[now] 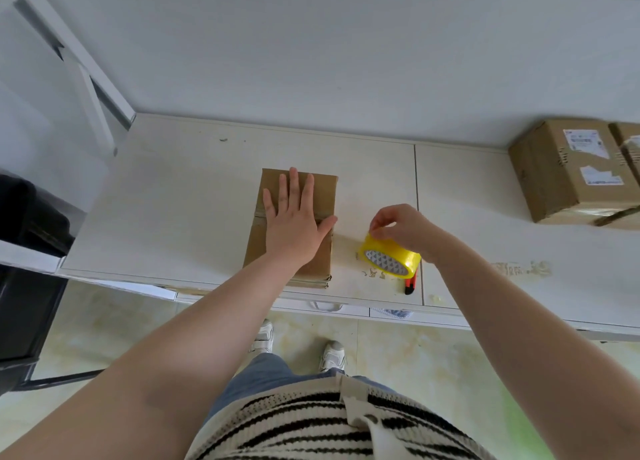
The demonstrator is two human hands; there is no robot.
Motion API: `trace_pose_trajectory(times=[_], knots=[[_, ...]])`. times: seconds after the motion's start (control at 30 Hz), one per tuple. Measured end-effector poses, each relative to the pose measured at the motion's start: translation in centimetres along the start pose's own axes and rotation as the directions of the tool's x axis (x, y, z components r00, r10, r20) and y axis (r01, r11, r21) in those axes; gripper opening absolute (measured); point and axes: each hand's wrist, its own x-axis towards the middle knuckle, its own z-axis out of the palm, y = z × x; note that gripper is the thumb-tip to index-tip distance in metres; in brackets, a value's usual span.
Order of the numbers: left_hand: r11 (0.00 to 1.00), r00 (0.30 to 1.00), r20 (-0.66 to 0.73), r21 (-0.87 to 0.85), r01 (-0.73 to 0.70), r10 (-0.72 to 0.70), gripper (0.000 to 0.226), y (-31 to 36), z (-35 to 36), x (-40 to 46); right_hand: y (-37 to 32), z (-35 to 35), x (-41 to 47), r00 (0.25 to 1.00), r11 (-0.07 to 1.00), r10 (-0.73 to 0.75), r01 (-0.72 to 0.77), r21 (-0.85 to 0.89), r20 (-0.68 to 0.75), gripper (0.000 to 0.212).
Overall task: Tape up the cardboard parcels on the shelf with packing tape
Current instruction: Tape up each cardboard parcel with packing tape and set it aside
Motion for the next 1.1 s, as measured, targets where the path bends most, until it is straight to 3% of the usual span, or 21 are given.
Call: trace_pose_trajectory(times=[0.1,0.2,0.27,0.37,0.47,0.6,0.7,0.83,0.9,1.03,1.1], knots=[[1.0,0.999,-0.054,0.024,-0.001,0.002,0.081,0.2,0.0,-0.2,0.7,-0.7,-1.8,0.992,0.979,0.046,-0.021,0.204,-0.118,0.006],[0.978,0.928,-0.31,0.033,-0.206,0.206,0.067,0.8,-0.8,-0.9,0.2,-0.5,-3.0,0.981,0.939,0.015,0.052,0.339,-0.194,0.01],[0.902,0.887,-0.377,-0.229,-0.367,0.265,0.054,2.5,-1.5,-1.6,-0.5,-0.1,-3.6,0.973,0.931,-0.027,0.108,0.35,-0.23,0.014],[0.688,0.979,-0.195,-0.701,-0.186,0.066,0.029,5.5,-2.8,-2.5,-1.5,0.7,-3.9,0.956,0.9,-0.076,0.188,0.392,-0.284,0.02],[0.506,0.991,-0.065,-0.863,0.002,-0.115,0.01,6.5,-3.6,-2.2,-2.1,1.2,-4.0,0.945,0.869,-0.073,0.217,0.445,-0.318,0.024],[0.41,0.982,0.005,-0.908,0.083,-0.186,0.016,6.2,-4.5,-1.7,-2.3,1.5,-4.5,0.939,0.849,-0.111,0.26,0.46,-0.325,0.026],[0.331,0.978,0.073,-0.934,0.136,-0.194,0.012,6.2,-5.8,-1.4,-2.0,1.9,-4.4,0.906,0.861,-0.21,0.35,0.37,-0.368,0.025],[0.422,0.997,0.003,-0.906,0.038,-0.082,0.018,6.9,-6.9,-2.0,-0.8,1.8,-4.1,0.885,0.828,-0.252,0.407,0.386,-0.392,0.054],[0.368,0.996,0.043,-0.927,0.067,-0.072,0.021,6.7,-6.7,-2.2,-0.3,1.9,-4.0,0.87,0.832,-0.258,0.421,0.361,-0.421,0.052],[0.18,0.974,0.207,-0.959,0.22,-0.086,0.019,6.3,-6.7,-1.9,-1.0,2.6,-4.8,0.753,0.836,-0.328,0.513,0.196,-0.57,0.037],[0.182,0.971,0.225,-0.954,0.237,-0.082,0.018,6.5,-7.1,-1.8,-1.4,2.6,-4.8,0.7,0.833,-0.392,0.545,0.091,-0.597,0.034]])
